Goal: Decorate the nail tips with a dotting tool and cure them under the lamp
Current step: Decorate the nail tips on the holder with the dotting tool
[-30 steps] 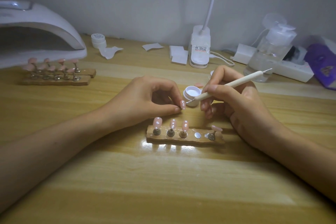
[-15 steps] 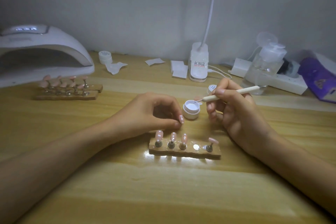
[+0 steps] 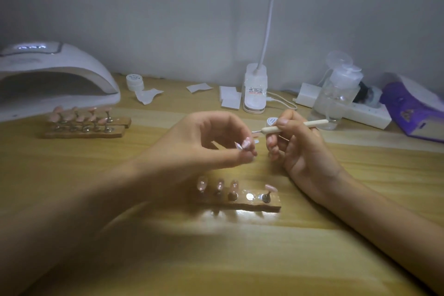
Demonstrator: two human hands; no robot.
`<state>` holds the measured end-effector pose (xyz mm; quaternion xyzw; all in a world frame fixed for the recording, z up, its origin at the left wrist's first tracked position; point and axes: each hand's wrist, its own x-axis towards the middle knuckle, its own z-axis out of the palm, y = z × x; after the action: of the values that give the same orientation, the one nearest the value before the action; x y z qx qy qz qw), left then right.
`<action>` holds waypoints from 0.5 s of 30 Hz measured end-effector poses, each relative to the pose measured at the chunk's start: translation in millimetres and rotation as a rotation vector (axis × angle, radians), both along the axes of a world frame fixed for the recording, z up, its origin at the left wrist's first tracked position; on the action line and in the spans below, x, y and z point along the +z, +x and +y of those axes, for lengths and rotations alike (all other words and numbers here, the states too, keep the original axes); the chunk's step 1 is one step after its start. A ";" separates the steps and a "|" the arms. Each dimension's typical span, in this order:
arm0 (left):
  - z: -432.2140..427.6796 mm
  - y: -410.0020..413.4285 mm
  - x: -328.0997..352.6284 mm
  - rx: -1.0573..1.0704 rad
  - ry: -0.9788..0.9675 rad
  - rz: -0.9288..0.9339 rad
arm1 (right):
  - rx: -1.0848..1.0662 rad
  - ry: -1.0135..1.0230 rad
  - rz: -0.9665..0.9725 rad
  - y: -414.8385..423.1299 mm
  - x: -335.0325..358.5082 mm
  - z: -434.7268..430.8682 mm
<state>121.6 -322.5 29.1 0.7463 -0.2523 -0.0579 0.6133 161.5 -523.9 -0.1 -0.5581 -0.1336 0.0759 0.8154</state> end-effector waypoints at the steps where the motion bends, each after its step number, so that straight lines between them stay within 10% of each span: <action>1: -3.1 -4.5 2.0 0.023 0.111 -0.088 | 0.001 0.001 0.000 0.2 -0.1 0.2; 8: -17.6 -31.4 -3.1 0.137 0.625 -0.638 | 0.009 0.021 0.004 0.4 -1.1 -0.2; 15: -20.2 -38.2 -12.0 0.221 0.774 -0.618 | 0.013 0.004 -0.009 0.4 -2.1 -0.9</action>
<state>83.4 -342.6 17.1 0.9232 -0.3018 0.1417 0.1910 161.9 -524.8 -2.2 -0.5558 -0.1409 0.0784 0.8156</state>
